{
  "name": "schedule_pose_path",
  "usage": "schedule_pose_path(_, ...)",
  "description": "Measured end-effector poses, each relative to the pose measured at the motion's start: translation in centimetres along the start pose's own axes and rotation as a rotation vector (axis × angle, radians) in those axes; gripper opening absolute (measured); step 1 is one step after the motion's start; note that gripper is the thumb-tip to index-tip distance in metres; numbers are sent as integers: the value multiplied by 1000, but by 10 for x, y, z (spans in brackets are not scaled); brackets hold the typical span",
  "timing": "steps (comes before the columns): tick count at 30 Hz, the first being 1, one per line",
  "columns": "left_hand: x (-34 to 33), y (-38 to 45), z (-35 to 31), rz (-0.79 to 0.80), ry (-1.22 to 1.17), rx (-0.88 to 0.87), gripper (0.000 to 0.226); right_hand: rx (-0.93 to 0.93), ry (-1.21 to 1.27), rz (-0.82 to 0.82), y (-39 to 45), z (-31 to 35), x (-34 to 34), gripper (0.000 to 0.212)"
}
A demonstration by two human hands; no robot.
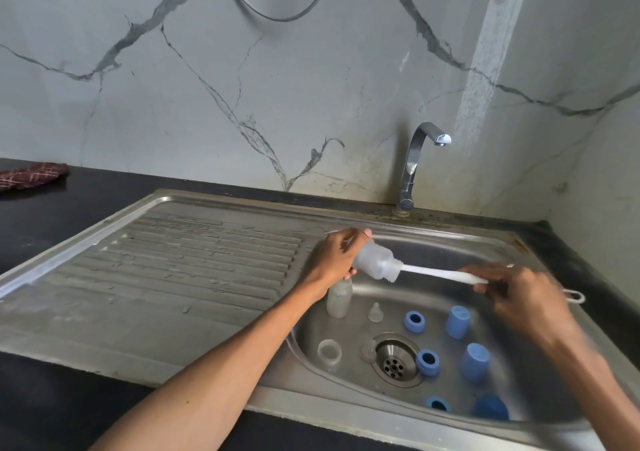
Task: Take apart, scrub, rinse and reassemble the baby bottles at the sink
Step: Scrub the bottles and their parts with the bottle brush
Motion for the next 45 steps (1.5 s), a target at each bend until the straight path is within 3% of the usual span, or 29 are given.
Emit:
schedule_pose_path(6, 3, 2, -4, -89, -128, -42, 29, -19, 50, -136, -2, -4, 15, 42)
schedule_pose_path(16, 10, 5, -8, -182, -45, -107, 23, -145, 48, 133, -2, -10, -5, 33)
schedule_pose_path(23, 12, 1, -10, -149, -162, -66, 27, -75, 12, -144, -13, 6, 27, 34)
schedule_pose_path(27, 14, 2, -12, -177, -121, -112, 28, -164, 40, 87, -5, -3, 1, 38)
schedule_pose_path(33, 22, 0, -10, -220, -127, -96, 30, -81, 47, 87, 2, -3, 2, 38)
schedule_pose_path(37, 11, 2, -9, -152, -23, -127, 26, -28, 59, 217, 0, 6, -19, 39)
schedule_pose_path(45, 9, 4, -12, -201, -30, -106, 27, -26, 110, -50, 3, -7, 9, 39)
Point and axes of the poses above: each hand's wrist, its own y-axis towards the middle knuckle, its own x-axis out of the back of the hand, z = x × y, the point moved 6 cm from there along y, towards the middle knuckle, and after that the axes turned 9 degrees about z, right-handed, at the moved point
